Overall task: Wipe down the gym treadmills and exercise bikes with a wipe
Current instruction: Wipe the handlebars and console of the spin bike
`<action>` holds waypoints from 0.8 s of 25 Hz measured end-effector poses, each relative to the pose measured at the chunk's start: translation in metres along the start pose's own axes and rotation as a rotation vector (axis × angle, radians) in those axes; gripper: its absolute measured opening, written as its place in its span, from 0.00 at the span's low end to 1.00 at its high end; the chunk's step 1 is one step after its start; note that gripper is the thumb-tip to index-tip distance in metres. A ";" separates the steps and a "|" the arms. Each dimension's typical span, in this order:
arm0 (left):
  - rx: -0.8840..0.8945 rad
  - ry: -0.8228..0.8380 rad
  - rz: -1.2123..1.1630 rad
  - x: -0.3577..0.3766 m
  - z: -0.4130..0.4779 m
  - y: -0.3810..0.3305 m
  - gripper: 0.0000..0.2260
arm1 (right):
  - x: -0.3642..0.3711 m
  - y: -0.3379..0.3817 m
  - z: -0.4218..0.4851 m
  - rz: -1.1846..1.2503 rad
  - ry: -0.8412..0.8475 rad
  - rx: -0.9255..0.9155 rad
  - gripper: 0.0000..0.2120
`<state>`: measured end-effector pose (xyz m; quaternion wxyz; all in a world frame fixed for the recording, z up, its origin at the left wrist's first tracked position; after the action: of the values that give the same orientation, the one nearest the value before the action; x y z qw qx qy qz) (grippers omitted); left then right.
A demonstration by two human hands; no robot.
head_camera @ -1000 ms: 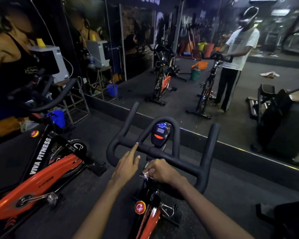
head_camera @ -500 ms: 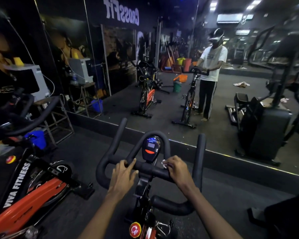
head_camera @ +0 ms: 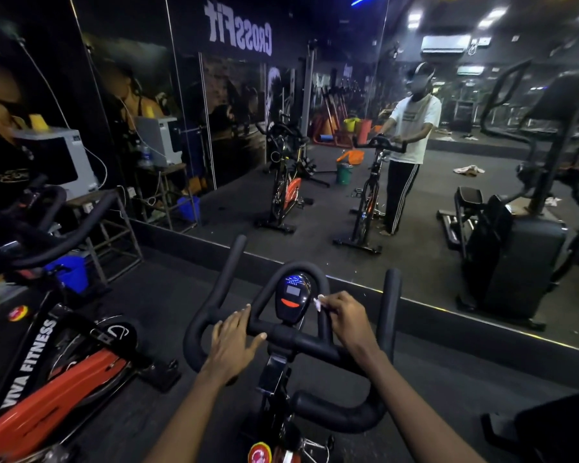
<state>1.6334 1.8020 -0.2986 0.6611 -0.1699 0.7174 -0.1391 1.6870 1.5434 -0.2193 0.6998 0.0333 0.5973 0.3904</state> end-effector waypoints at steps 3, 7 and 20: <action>-0.006 0.057 0.012 -0.001 0.009 0.004 0.41 | -0.013 -0.003 0.032 0.029 -0.025 0.047 0.13; -0.037 0.041 -0.085 0.000 0.009 0.008 0.35 | -0.007 -0.006 0.030 0.054 -0.043 0.027 0.09; -0.111 -0.020 -0.090 0.003 0.009 0.018 0.46 | -0.012 -0.011 0.047 0.157 -0.029 0.009 0.08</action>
<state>1.6407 1.8166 -0.3098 0.6510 -0.2398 0.7090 -0.1268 1.7333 1.5487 -0.2017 0.6755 0.0889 0.5844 0.4408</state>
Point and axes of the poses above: each hand's wrist, its own z-axis towards the middle knuckle, its own x-axis out of the palm, y = z × x, the point moved 7 cm from there along z, towards the middle knuckle, and after that the axes turned 14 degrees about y, right-handed, at the moved point
